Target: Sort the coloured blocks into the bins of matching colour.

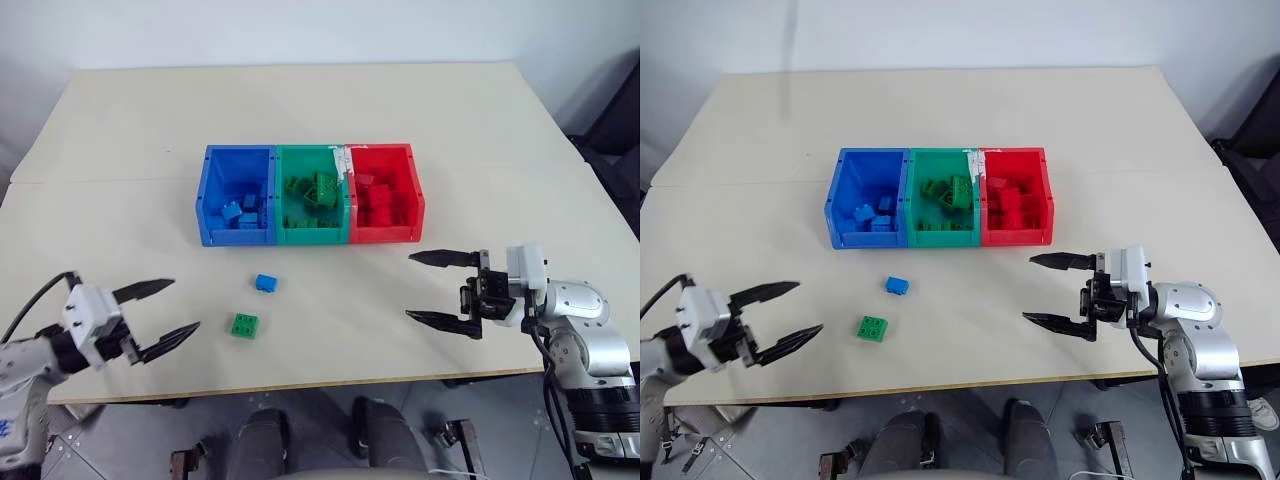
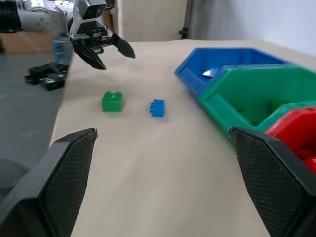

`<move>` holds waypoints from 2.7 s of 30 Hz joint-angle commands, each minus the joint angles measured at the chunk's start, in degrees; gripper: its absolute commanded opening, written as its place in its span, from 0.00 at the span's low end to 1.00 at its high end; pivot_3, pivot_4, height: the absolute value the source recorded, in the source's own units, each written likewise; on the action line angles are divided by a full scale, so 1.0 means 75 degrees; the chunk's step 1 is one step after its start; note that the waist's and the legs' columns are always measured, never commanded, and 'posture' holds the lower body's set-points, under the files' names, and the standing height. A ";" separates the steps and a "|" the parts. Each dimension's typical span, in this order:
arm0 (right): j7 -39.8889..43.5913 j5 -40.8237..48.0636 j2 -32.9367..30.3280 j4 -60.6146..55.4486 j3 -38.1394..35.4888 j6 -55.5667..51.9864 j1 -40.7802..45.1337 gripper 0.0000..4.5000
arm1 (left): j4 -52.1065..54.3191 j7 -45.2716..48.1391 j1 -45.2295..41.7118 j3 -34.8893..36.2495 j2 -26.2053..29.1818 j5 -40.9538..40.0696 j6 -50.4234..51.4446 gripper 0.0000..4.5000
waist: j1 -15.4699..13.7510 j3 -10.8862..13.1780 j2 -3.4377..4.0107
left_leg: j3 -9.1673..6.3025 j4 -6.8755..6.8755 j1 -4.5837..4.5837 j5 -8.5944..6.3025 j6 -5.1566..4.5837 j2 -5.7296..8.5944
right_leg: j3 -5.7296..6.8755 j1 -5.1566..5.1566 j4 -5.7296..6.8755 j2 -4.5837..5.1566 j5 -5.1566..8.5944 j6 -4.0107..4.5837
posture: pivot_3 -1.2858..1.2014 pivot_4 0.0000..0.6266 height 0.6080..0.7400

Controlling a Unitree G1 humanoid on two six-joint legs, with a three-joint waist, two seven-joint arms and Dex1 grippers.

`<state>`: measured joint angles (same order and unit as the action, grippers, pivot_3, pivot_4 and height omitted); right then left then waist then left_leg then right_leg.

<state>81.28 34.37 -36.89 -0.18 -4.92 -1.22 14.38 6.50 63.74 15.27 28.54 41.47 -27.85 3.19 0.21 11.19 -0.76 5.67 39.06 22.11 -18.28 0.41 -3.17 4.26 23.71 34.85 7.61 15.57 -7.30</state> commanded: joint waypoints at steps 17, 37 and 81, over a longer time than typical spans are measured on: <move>0.0823 0.0061 -0.0665 -0.0194 -0.0127 -0.0498 -0.0065 1.00 | -0.0781 0.0989 -0.2230 -0.3367 0.0162 0.1599 -0.1452 0.99 | 0.0013 -0.0002 0.0012 | 0.0014 0.0000 -0.0002 -0.0006 0.0018 -0.0015 | 0.0016 0.0010 0.0012 -0.0015 -0.0002 0.0015 | 0.52 0.24 1.00; -0.0056 0.0131 -0.0565 -0.0441 -0.0812 -0.0248 -0.0299 1.00 | -0.1057 0.0740 -0.3714 -0.3475 -0.0695 0.0577 -0.1371 0.33 | -0.0045 -0.0006 0.0018 | 0.0027 0.0012 0.0001 -0.0004 0.0020 -0.0021 | 0.0017 0.0015 0.0025 -0.0010 -0.0005 0.0013 | 0.52 0.24 1.00; -0.0401 -0.0052 0.0223 -0.0559 -0.0103 0.0122 -0.0257 1.00 | -0.0623 -0.0507 -0.1779 -0.0237 0.0045 0.0222 -0.0739 0.99 | -0.0025 -0.0006 0.0014 | 0.0041 0.0002 0.0005 0.0006 0.0032 -0.0026 | 0.0016 0.0002 -0.0008 -0.0010 -0.0020 -0.0012 | 0.52 0.24 1.00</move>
<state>76.57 33.82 -35.01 -4.29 -6.31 -1.18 11.66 -1.70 60.58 -0.25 23.24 41.31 -24.36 -2.46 0.02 11.14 -0.65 5.97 39.08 22.14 -18.25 0.66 -3.37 4.40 23.73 34.79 7.53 15.43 -7.37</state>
